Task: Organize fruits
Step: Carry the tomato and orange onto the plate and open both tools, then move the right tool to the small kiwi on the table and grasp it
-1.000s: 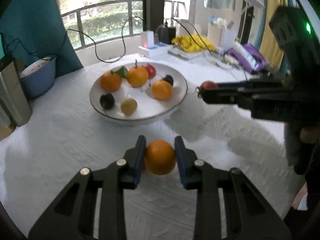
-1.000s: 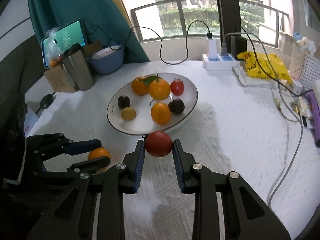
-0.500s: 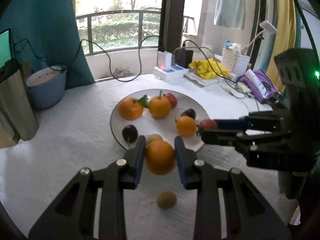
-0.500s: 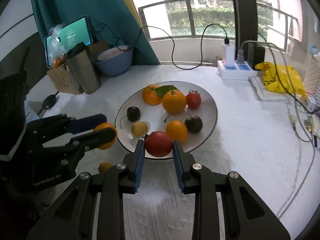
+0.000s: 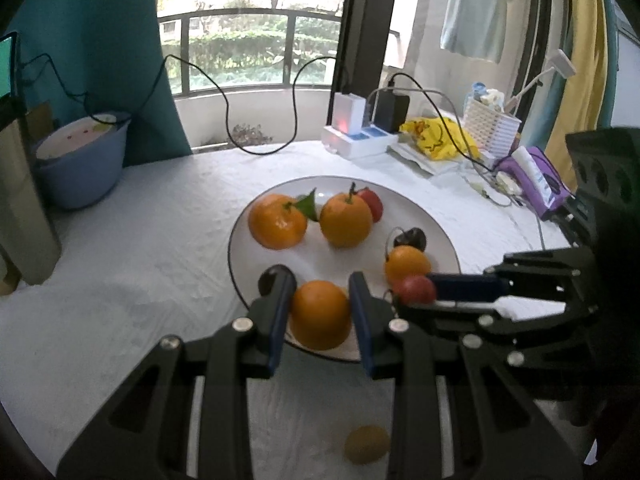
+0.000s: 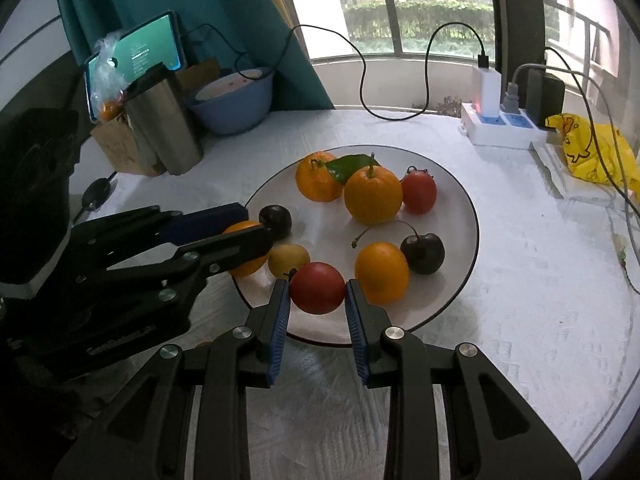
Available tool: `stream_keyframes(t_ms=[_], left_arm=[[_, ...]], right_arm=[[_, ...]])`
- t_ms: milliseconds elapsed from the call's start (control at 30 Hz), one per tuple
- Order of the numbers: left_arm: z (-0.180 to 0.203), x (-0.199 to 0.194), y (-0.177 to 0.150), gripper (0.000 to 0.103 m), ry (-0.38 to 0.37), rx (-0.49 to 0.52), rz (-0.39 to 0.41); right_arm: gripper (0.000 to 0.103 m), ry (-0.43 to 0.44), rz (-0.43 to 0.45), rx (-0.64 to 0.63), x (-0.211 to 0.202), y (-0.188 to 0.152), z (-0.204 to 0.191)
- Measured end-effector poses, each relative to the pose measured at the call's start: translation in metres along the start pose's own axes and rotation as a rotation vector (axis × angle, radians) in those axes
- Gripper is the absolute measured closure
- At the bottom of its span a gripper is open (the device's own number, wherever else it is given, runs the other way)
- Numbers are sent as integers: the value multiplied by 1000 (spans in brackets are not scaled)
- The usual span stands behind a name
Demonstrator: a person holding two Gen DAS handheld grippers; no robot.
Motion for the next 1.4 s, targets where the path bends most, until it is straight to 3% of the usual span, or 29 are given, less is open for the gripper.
stream_keyframes(t_ms=[233,333,467,700,933,1400], left_arm=[[-10,7,1,71,-5,-47,-36],[-10,3,2,69,-11,-56,-25],[-10,-9,4,58,-24,-67,4],[-15,-35,0,58,-4,-71,40],[-24,-66,-21,57,35,-87,55],[-40,-95,-85,56,63,-182,4]], right_arm=[[72,-20,-4,12,2,1,1],[64,-40,0,25,0,0,3],[63,-50,11,37,-6,-1,2],[63,-48,24,14,-21,-10,-16],[63,-29,5,-12,-21,-27,-41],[63,-46,-53,23,12,-58,-61]])
Point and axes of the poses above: each gripper's, at about its wrist camera, not at the fingertips, and x roughly the way its jaws point, z to its right, y to its top, the point moved 4 cm from there along x, roughly the way its jaws point, and after that the axes turned 11 degrees about x, right-handed, at the moved point
